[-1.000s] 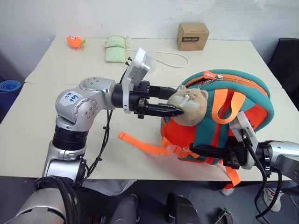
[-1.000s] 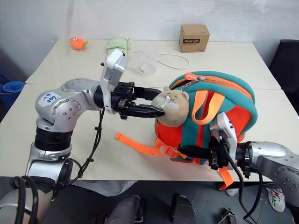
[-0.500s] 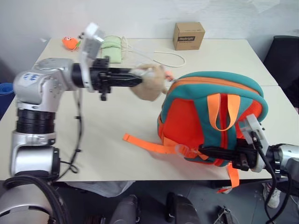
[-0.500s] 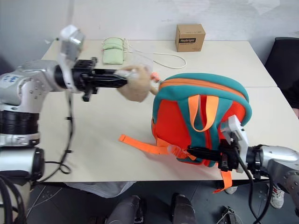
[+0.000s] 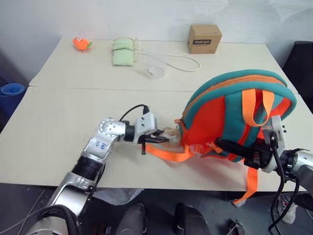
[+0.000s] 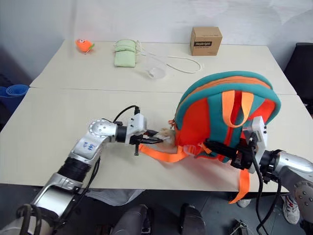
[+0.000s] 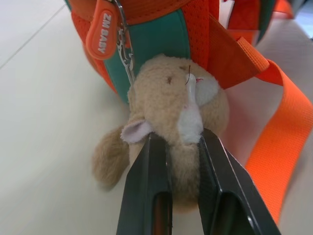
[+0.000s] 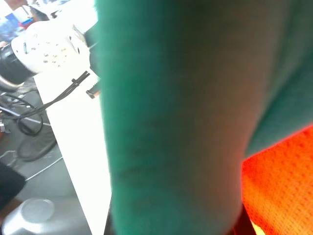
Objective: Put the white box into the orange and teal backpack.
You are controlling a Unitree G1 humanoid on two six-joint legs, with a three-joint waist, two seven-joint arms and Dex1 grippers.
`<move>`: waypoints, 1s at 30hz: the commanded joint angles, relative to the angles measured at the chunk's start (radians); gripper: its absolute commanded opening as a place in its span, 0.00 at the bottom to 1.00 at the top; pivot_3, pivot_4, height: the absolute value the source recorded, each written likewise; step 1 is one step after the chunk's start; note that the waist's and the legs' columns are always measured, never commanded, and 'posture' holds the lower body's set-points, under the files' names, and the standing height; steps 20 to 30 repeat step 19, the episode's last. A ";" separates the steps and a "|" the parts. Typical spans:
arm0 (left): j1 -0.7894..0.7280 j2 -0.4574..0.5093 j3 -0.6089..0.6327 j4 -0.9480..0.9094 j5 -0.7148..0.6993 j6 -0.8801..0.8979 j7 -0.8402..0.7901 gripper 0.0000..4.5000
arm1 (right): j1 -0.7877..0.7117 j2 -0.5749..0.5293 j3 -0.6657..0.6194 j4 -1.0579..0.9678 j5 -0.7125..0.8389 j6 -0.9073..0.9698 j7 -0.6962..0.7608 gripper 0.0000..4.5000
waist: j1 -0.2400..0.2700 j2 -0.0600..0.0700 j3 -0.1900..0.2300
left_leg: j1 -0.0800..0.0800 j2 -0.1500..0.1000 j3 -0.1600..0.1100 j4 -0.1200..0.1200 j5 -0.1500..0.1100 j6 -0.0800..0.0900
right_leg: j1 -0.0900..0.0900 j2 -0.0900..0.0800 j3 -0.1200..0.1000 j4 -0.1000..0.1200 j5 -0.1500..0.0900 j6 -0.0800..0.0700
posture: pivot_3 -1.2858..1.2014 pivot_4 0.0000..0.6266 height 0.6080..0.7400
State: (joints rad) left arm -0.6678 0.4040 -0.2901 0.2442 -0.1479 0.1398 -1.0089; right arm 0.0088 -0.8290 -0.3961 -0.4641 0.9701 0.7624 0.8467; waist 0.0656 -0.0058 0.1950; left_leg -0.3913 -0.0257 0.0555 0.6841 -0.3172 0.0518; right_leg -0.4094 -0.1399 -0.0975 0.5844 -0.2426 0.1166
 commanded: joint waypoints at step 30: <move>-0.190 0.472 0.471 -0.008 -0.469 0.576 -0.275 1.00 | 0.223 -0.354 -0.730 0.553 -0.166 0.069 0.361 1.00 | -0.017 0.003 0.002 | 0.001 0.003 0.002 -0.001 -0.005 0.002 | -0.001 0.001 0.003 -0.002 -0.001 -0.001 | 0.52 0.24 1.00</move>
